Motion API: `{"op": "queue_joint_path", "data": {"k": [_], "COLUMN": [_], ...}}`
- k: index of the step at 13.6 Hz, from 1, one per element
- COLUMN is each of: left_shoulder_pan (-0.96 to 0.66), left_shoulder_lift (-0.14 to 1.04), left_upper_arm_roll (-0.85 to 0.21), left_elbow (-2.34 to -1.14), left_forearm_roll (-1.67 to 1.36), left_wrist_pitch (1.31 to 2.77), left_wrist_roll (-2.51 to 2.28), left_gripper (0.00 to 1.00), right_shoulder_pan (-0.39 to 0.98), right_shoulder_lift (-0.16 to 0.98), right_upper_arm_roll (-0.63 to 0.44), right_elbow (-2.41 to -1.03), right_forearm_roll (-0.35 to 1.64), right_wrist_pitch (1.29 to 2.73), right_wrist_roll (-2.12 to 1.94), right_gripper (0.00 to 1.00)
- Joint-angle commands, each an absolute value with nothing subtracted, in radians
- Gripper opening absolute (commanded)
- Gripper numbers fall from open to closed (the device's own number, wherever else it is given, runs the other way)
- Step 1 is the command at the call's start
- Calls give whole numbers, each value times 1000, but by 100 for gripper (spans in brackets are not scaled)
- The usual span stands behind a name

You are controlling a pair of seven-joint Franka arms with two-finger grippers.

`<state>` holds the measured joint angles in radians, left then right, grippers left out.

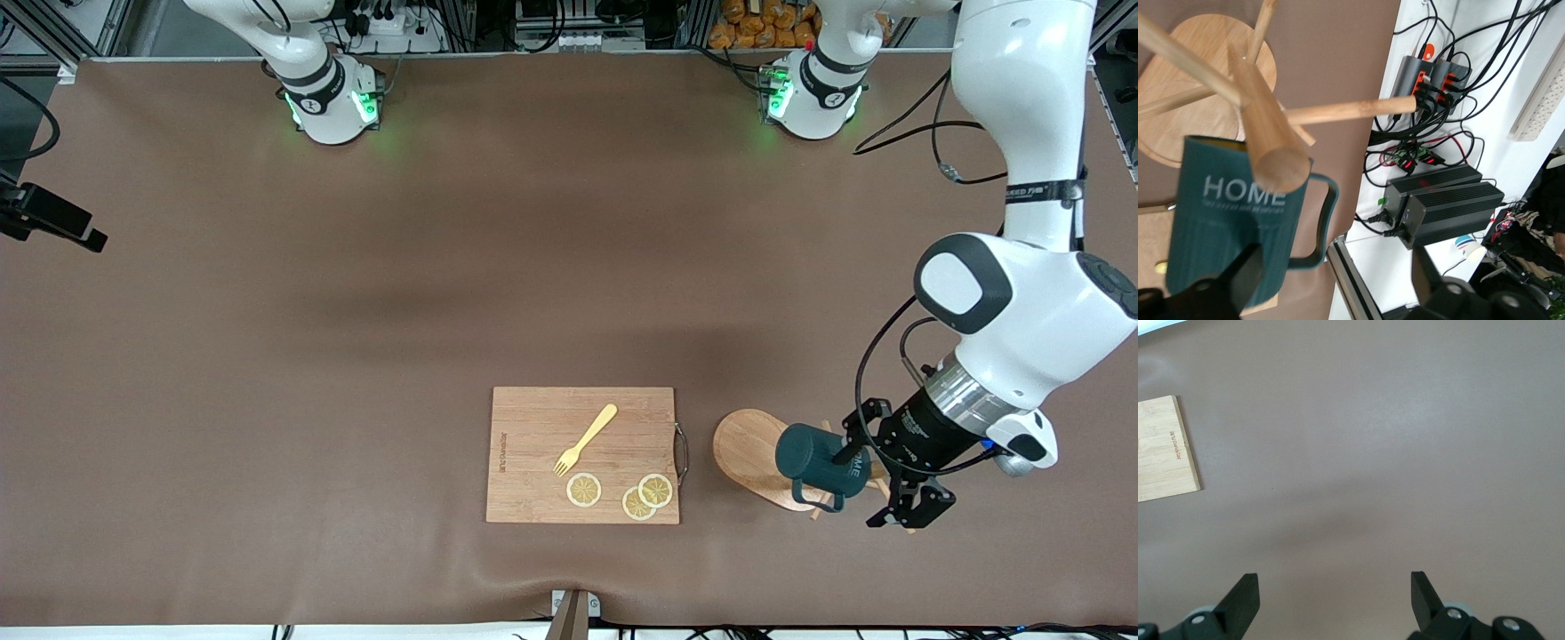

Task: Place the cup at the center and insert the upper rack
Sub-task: 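Open the left gripper and withdraw it from the hanging mug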

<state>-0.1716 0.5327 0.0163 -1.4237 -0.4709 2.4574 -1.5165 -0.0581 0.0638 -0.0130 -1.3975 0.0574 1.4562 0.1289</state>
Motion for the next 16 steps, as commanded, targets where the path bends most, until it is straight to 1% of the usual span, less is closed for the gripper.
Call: {"op": "queue_joint_path", "data": {"k": [1, 4, 8, 10, 13, 16], "left_shoulder_pan": [-166, -164, -149, -123, -110, -112], "left_shoulder_lift": [457, 376, 281, 238, 138, 86], "left_upper_arm_roll": [15, 11, 12, 12, 15, 5], "left_elbow": [-1440, -1442, -1450, -1469, -1548, -1555], "left_forearm_roll": [-369, -255, -230, -230, -224, -112], "left_wrist_pitch": [2349, 2202, 1927, 1867, 1812, 1703], "left_wrist_roll": [-1522, -1493, -1196, -1068, -878, -674], "left_gripper": [100, 100, 100, 100, 100, 100], "right_shoulder_pan": [-60, -60, -60, -60, -60, -60], "right_shoulder_lift": [72, 72, 72, 72, 72, 72], "right_upper_arm_roll": [-12, -11, -11, -12, -12, -11], "right_elbow": [-1376, -1376, -1376, -1376, -1374, -1374], "right_forearm_roll": [71, 72, 72, 71, 72, 72], "right_wrist_pitch": [1443, 1443, 1443, 1445, 1445, 1443], "right_wrist_roll": [138, 138, 138, 138, 138, 138], "right_gripper": [100, 100, 100, 100, 100, 100]}}
